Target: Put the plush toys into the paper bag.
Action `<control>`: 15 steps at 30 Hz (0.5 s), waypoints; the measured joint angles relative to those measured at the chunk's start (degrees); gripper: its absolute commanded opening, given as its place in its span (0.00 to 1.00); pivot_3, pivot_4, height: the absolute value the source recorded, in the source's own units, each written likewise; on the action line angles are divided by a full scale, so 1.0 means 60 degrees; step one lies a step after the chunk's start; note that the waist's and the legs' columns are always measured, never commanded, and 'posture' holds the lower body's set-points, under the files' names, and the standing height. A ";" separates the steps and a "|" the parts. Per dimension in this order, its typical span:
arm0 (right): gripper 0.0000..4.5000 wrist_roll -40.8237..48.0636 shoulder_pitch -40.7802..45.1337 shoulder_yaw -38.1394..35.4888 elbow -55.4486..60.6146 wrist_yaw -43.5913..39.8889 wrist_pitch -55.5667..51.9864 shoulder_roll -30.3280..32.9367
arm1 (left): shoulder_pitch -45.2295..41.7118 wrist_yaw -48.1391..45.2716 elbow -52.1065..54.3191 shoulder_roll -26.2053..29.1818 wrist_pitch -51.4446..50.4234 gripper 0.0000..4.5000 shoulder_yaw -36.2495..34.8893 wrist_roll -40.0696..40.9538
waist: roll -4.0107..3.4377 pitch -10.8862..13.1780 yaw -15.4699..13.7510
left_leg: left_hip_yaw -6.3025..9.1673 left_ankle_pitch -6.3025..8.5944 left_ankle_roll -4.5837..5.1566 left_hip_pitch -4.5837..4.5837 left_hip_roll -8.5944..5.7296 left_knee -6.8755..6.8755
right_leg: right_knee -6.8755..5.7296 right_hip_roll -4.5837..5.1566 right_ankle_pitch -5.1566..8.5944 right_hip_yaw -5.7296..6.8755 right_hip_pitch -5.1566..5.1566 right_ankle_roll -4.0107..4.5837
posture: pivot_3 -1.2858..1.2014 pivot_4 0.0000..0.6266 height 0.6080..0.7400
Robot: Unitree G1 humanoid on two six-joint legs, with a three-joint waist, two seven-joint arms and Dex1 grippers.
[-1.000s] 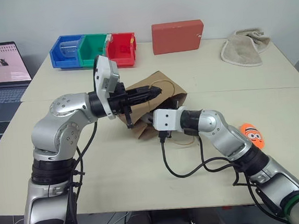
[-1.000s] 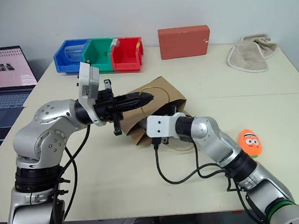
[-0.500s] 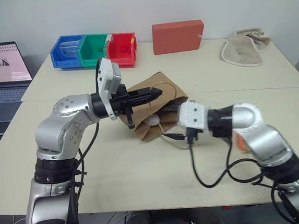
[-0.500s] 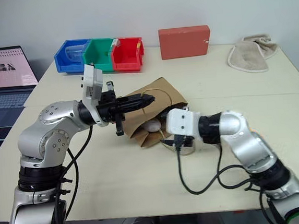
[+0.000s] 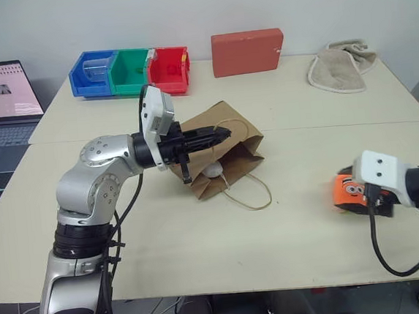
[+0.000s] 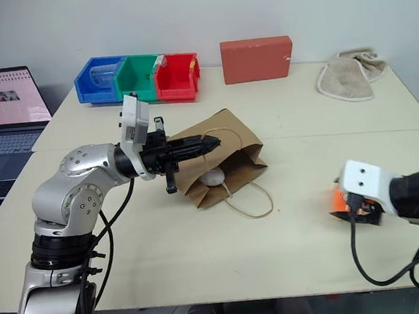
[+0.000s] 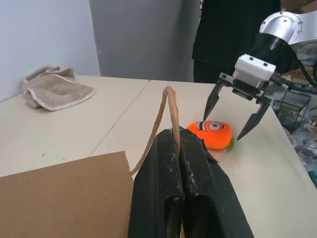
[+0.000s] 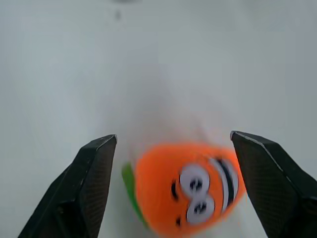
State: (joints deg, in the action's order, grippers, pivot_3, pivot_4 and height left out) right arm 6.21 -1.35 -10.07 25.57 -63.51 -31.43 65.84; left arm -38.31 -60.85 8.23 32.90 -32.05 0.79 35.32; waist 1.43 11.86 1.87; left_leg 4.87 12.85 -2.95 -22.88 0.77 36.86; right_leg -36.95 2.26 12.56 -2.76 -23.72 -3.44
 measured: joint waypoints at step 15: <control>0.25 -0.1554 0.0716 0.1244 -0.2222 0.1144 0.2562 -0.0364 | 0.0003 0.0040 0.0041 0.0021 -0.0020 0.00 -0.0001 -0.0035 | 0.0002 0.0001 -0.0001 | -0.0008 0.0000 -0.0001 0.0003 0.0000 0.0010 | 0.0002 0.0000 -0.0005 -0.0011 0.0005 -0.0009 | 0.52 0.24 1.00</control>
State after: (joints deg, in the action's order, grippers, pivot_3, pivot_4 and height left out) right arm -3.12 2.94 -2.61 12.24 -56.64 -16.06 63.66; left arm -38.29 -60.61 8.48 33.03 -32.17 0.79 35.10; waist 1.44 11.86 1.87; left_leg 4.82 12.85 -2.96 -22.86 0.77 36.92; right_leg -36.94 2.27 12.53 -2.83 -23.69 -3.50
